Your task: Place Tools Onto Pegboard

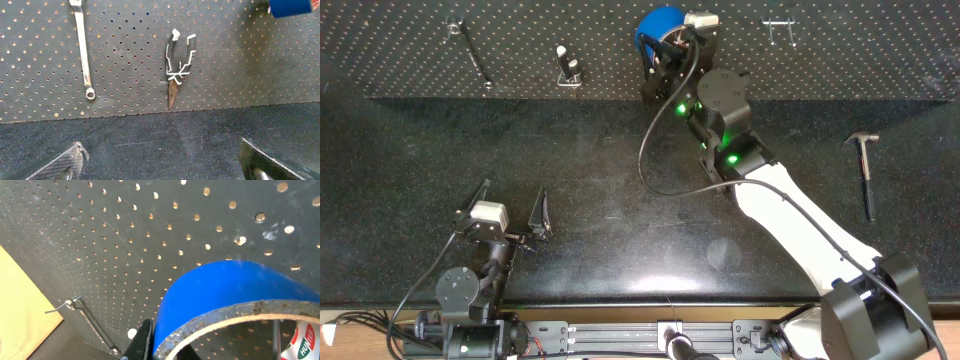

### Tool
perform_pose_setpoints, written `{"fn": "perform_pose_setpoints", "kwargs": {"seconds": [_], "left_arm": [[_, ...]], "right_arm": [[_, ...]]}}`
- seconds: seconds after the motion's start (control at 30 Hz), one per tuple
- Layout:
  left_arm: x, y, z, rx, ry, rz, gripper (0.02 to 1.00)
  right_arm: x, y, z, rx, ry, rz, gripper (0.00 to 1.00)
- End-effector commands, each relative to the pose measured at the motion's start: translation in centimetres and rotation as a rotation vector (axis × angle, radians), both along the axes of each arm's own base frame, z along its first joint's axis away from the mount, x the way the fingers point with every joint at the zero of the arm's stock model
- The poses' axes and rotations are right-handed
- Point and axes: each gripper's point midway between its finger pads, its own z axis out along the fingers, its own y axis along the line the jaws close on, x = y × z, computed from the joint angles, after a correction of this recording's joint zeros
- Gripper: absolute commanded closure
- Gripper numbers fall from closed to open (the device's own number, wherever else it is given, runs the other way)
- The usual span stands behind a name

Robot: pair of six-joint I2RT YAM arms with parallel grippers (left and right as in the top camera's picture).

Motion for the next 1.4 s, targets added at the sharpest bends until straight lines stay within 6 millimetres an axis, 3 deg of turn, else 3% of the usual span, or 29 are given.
{"fn": "perform_pose_setpoints", "kwargs": {"seconds": [0.03, 0.1, 0.13, 0.27, 0.4, 0.53, 0.67, 0.73, 0.83, 0.9, 0.97, 1.0, 1.03, 1.07, 1.1, 1.17, 1.2, 1.27, 1.3, 1.33, 1.4], "left_arm": [[-0.1, -0.4, 0.0, 0.016, -0.006, -0.022, 0.025], [-0.1, -0.4, 0.0, 0.016, -0.006, -0.022, 0.025], [-0.1, -0.4, 0.0, 0.016, -0.006, -0.022, 0.025], [-0.1, -0.4, 0.0, 0.016, -0.006, -0.022, 0.025], [-0.1, -0.4, 0.0, 0.016, -0.006, -0.022, 0.023], [-0.1, -0.4, 0.0, 0.016, -0.006, -0.022, 0.025], [-0.1, -0.4, 0.0, 0.016, -0.006, -0.022, 0.025], [-0.1, -0.4, 0.0, 0.016, -0.006, -0.022, 0.025], [-0.1, -0.4, 0.0, 0.016, -0.006, -0.022, 0.025], [-0.1, -0.4, 0.0, 0.016, -0.006, -0.022, 0.025], [-0.1, -0.4, 0.0, 0.016, -0.006, -0.022, 0.025], [-0.1, -0.4, 0.0, 0.016, -0.006, -0.022, 0.025], [-0.1, -0.4, 0.0, 0.016, -0.006, -0.022, 0.025], [-0.1, -0.4, 0.0, 0.016, -0.006, -0.022, 0.025], [-0.1, -0.4, 0.0, 0.016, -0.006, -0.022, 0.025], [-0.1, -0.4, 0.0, 0.016, -0.006, -0.022, 0.025], [-0.1, -0.4, 0.0, 0.016, -0.006, -0.022, 0.025], [-0.1, -0.4, 0.0, 0.016, -0.006, -0.022, 0.025], [-0.1, -0.4, 0.0, 0.016, -0.006, -0.022, 0.025], [-0.1, -0.4, 0.0, 0.016, -0.006, -0.022, 0.025], [-0.1, -0.4, 0.0, 0.016, -0.006, -0.022, 0.025]], "right_arm": [[0.4, 0.4, 1.3, 0.022, -0.025, -0.007, 0.925], [0.4, 0.4, 1.3, 0.022, -0.025, -0.008, 0.783], [0.4, 0.4, 1.3, 0.022, -0.025, -0.008, 0.623], [0.4, 0.4, 1.3, 0.027, -0.020, -0.007, 0.623], [0.8, -0.6, -0.8, 0.145, 0.199, -0.036, 0.625], [1.6, -1.9, 0.1, 0.300, 0.325, -0.071, 0.623], [-0.4, 1.0, 0.8, 0.305, 0.363, 0.133, 0.606], [-1.5, 1.6, -0.1, 0.316, 0.446, 0.203, 0.555], [-2.4, -0.2, -1.2, 0.258, 0.506, 0.107, 0.557], [-4.3, -3.7, -2.8, 0.060, 0.466, -0.051, 0.557], [-7.4, -6.4, -3.4, -0.159, 0.375, -0.107, 0.553], [-8.8, -9.0, -3.9, -0.261, 0.380, -0.148, 0.518], [-10.3, -12.3, -5.0, -0.373, 0.428, -0.187, 0.503], [-12.0, -17.2, -6.5, -0.500, 0.502, -0.244, 0.481], [-13.4, -21.1, -7.8, -0.552, 0.589, -0.309, 0.400], [-16.3, -28.6, -10.4, -0.575, 0.795, -0.465, 0.347], [-18.6, -34.9, -12.6, -0.636, 0.934, -0.543, 0.310], [-20.4, -38.5, -15.8, -0.766, 1.047, -0.424, 0.301], [-20.4, -37.8, -18.0, -0.713, 1.053, -0.260, 0.299], [-20.3, -37.8, -19.6, -0.640, 1.087, -0.211, 0.299], [-21.1, -39.2, -22.0, -0.659, 1.181, -0.195, 0.299]]}}
